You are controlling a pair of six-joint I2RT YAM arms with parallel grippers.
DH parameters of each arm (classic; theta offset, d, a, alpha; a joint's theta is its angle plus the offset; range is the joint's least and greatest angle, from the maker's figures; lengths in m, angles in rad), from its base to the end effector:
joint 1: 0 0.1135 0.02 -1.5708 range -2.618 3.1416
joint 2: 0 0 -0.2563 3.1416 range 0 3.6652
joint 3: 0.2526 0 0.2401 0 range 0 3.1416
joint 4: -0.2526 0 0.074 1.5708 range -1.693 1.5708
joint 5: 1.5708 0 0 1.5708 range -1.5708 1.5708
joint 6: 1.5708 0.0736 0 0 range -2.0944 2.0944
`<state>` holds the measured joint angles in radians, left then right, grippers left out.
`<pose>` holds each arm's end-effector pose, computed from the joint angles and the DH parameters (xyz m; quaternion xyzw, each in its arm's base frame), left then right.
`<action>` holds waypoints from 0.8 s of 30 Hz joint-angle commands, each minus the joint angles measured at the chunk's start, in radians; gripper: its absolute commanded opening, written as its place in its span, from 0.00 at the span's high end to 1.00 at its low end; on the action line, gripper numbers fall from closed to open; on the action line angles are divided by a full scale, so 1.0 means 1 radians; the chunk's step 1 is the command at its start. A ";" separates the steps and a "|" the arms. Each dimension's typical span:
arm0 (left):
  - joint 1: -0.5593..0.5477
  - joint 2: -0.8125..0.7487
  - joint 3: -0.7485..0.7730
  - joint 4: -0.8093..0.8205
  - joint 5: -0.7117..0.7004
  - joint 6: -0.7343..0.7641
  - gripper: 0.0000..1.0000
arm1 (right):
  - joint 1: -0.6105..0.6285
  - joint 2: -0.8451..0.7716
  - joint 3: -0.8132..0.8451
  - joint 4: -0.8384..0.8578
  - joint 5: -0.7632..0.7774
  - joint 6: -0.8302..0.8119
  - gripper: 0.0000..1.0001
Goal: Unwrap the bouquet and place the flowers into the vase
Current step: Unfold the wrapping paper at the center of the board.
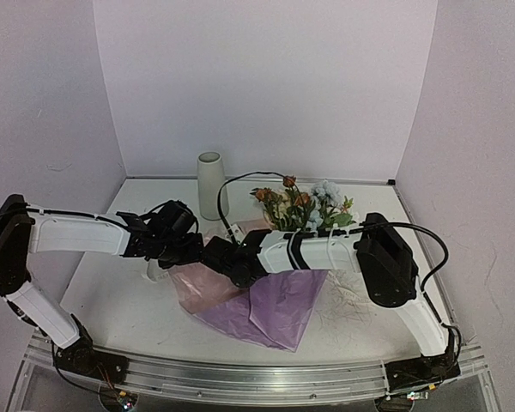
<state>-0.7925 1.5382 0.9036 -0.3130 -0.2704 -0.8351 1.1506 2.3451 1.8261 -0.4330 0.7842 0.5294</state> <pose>0.2380 -0.2134 0.1625 -0.0614 0.9421 -0.1327 0.3019 0.2531 0.4389 0.1308 -0.1582 0.8737 -0.0334 0.4589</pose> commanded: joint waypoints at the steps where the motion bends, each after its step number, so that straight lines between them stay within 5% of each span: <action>1: 0.004 0.013 0.066 0.017 0.016 0.026 0.26 | 0.014 -0.083 -0.013 -0.078 0.100 0.029 0.88; 4: 0.004 0.027 0.088 0.017 0.035 0.048 0.27 | 0.016 -0.151 -0.042 -0.078 0.109 0.047 1.00; 14: -0.011 0.061 0.168 0.025 0.179 0.118 0.30 | 0.017 -0.437 -0.262 -0.081 0.146 0.124 1.00; 24: -0.191 0.228 0.334 0.154 0.308 0.169 0.28 | 0.016 -0.713 -0.537 -0.175 0.124 0.301 0.90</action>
<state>-0.9128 1.6945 1.1443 -0.2623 -0.0524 -0.7007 1.1619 1.7195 1.3635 -0.4890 0.8911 0.7162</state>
